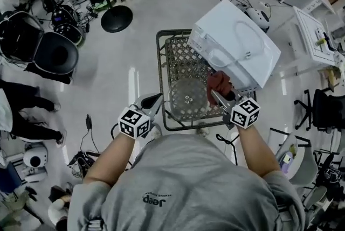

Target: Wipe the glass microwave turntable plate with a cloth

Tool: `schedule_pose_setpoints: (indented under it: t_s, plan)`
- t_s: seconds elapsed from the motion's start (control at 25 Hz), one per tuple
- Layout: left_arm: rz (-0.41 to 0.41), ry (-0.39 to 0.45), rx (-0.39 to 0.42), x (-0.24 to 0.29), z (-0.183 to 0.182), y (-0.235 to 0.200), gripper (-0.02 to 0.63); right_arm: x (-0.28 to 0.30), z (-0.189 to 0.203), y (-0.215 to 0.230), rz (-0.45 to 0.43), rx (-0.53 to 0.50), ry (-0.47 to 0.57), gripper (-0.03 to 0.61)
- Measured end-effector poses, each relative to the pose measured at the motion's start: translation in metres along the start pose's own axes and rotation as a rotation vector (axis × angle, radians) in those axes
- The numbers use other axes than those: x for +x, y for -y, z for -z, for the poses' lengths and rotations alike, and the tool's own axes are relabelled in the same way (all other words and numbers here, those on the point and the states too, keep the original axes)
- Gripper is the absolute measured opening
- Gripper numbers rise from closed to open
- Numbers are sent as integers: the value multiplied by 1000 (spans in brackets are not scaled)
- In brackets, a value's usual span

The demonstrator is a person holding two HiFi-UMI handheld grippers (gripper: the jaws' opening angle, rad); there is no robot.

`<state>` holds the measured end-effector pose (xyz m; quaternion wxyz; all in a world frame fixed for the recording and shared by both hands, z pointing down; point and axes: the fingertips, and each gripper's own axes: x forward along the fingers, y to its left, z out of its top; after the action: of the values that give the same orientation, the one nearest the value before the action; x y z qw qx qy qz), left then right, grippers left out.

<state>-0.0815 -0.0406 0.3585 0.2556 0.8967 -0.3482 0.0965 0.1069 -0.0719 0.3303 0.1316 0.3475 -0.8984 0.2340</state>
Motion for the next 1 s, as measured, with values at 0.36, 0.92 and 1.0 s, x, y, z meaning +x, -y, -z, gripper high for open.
schedule_pose_setpoints:
  t_s: [0.36,0.92,1.0]
  plan:
    - [-126,-156,-9,61,91,13,0,35,52,45,-171,-87,-103,63]
    - [-101,-268,192,68,185,-8,0,95,115,27,-216,-273,-173,63]
    - [-102,-279,201,71,192,-11,0,106,120,27,-229,-293,-176,63]
